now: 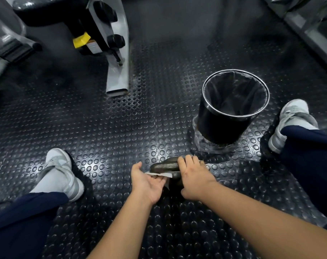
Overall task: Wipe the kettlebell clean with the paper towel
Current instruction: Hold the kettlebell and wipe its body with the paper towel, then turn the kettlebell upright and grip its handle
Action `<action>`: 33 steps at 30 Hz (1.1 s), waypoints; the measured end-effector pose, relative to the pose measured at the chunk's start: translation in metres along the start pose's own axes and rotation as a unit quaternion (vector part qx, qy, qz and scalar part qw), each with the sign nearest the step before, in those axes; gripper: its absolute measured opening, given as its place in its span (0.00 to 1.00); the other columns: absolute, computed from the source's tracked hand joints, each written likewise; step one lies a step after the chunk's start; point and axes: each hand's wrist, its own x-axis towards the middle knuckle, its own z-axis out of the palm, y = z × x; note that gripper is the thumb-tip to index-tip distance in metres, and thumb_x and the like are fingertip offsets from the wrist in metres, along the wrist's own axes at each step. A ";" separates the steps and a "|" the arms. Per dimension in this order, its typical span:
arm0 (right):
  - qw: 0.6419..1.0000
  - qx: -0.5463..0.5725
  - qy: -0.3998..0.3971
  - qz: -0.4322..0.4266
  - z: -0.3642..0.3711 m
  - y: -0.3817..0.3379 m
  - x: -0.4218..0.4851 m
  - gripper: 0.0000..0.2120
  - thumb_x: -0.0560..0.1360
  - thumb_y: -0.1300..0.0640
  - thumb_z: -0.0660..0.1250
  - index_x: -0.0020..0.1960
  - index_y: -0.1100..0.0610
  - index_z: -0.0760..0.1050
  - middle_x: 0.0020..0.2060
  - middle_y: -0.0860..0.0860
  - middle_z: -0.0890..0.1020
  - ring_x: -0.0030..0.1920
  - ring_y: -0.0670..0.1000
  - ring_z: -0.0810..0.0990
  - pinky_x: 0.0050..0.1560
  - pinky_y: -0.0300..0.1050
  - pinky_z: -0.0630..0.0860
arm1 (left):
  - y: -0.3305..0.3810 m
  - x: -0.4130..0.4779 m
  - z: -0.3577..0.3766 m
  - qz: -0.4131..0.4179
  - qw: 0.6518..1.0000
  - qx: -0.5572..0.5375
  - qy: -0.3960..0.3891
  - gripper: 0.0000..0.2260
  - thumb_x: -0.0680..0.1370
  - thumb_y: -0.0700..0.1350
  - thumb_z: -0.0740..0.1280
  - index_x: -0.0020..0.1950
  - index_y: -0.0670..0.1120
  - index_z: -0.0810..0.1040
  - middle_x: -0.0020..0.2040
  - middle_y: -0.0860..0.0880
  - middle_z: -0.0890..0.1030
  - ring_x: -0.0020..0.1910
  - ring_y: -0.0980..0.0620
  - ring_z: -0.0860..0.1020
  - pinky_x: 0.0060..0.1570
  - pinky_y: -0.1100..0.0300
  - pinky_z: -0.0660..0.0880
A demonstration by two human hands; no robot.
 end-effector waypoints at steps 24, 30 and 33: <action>1.000 0.001 -0.003 -0.006 0.000 0.001 -0.001 0.50 0.71 0.43 0.74 0.80 0.57 0.48 0.67 0.56 0.62 0.68 0.59 0.64 0.76 0.61 0.64 | 0.003 0.001 -0.010 0.000 0.997 0.071 -0.009 0.30 0.85 0.60 0.57 0.68 0.34 0.76 0.59 0.32 0.84 0.61 0.35 0.82 0.66 0.42 0.77; 1.000 0.006 -0.005 -0.004 0.000 0.003 -0.002 0.50 0.71 0.44 0.74 0.81 0.57 0.48 0.67 0.56 0.62 0.68 0.58 0.64 0.76 0.60 0.64 | 0.006 0.000 -0.015 0.010 0.989 0.142 0.042 0.21 0.86 0.43 0.50 0.68 0.33 0.75 0.51 0.33 0.85 0.49 0.37 0.83 0.54 0.41 0.81; 1.000 0.020 -0.007 -0.012 0.000 0.003 -0.001 0.49 0.70 0.44 0.75 0.79 0.57 0.50 0.67 0.56 0.63 0.67 0.58 0.65 0.75 0.60 0.65 | 0.022 -0.014 -0.036 0.017 0.986 0.163 0.013 0.19 0.84 0.42 0.52 0.68 0.33 0.74 0.54 0.31 0.85 0.51 0.36 0.83 0.50 0.41 0.81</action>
